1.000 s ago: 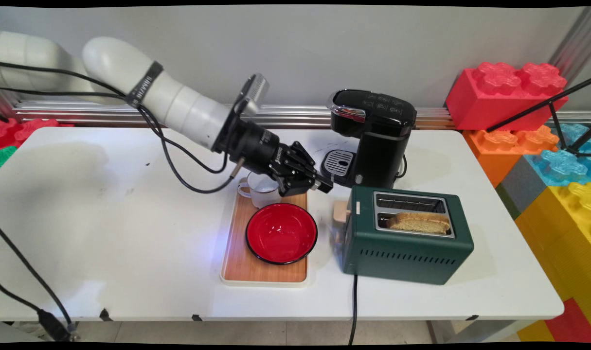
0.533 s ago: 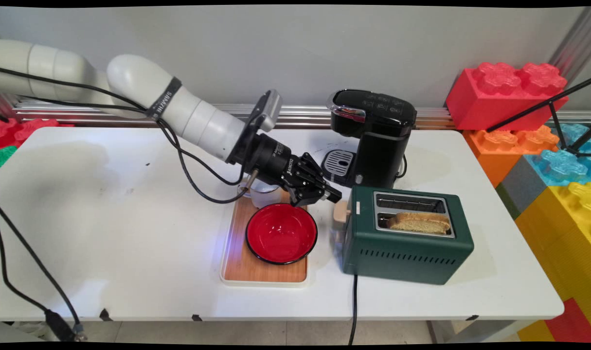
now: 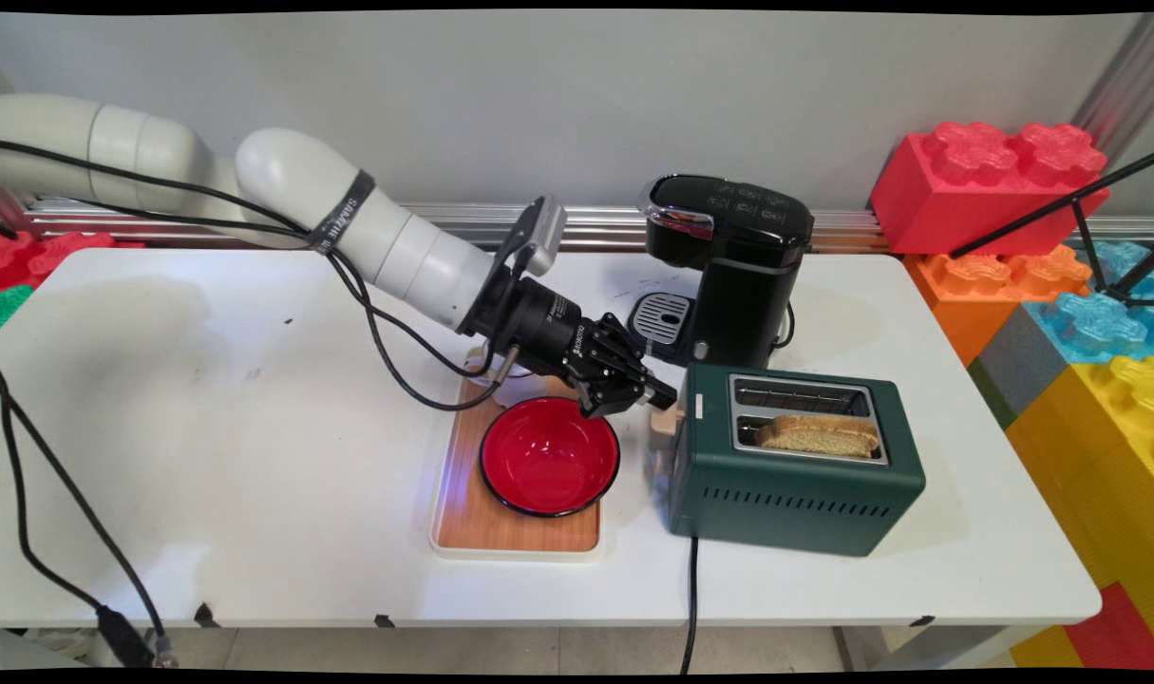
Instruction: Press the toaster switch
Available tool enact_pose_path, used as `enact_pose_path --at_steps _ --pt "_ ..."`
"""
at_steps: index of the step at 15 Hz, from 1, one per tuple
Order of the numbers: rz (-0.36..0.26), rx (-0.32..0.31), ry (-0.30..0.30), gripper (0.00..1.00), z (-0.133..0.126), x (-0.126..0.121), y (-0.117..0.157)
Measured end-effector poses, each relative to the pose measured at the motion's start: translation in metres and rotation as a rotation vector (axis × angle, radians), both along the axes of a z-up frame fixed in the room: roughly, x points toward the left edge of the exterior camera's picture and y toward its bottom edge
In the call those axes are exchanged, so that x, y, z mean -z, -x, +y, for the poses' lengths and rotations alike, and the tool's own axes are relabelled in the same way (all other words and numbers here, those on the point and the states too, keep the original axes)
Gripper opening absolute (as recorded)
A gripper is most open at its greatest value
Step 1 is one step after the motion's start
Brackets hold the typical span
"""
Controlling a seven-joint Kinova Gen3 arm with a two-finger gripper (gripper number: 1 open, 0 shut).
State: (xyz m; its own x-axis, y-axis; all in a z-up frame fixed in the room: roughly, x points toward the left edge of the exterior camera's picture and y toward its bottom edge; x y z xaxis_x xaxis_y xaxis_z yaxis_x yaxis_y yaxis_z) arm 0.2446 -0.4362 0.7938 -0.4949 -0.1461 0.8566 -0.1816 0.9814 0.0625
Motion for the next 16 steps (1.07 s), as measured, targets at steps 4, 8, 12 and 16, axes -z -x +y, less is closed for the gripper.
enact_pose_path --at_steps 4,8,12,16 --pt "-0.006 0.000 -0.007 0.00 0.000 0.007 0.001" --pt "-0.015 0.000 -0.013 0.00 0.000 0.015 0.002" --pt "-0.027 -0.002 -0.021 0.00 0.000 0.025 0.002" --pt "-0.035 -0.004 -0.028 0.00 -0.001 0.033 0.003"
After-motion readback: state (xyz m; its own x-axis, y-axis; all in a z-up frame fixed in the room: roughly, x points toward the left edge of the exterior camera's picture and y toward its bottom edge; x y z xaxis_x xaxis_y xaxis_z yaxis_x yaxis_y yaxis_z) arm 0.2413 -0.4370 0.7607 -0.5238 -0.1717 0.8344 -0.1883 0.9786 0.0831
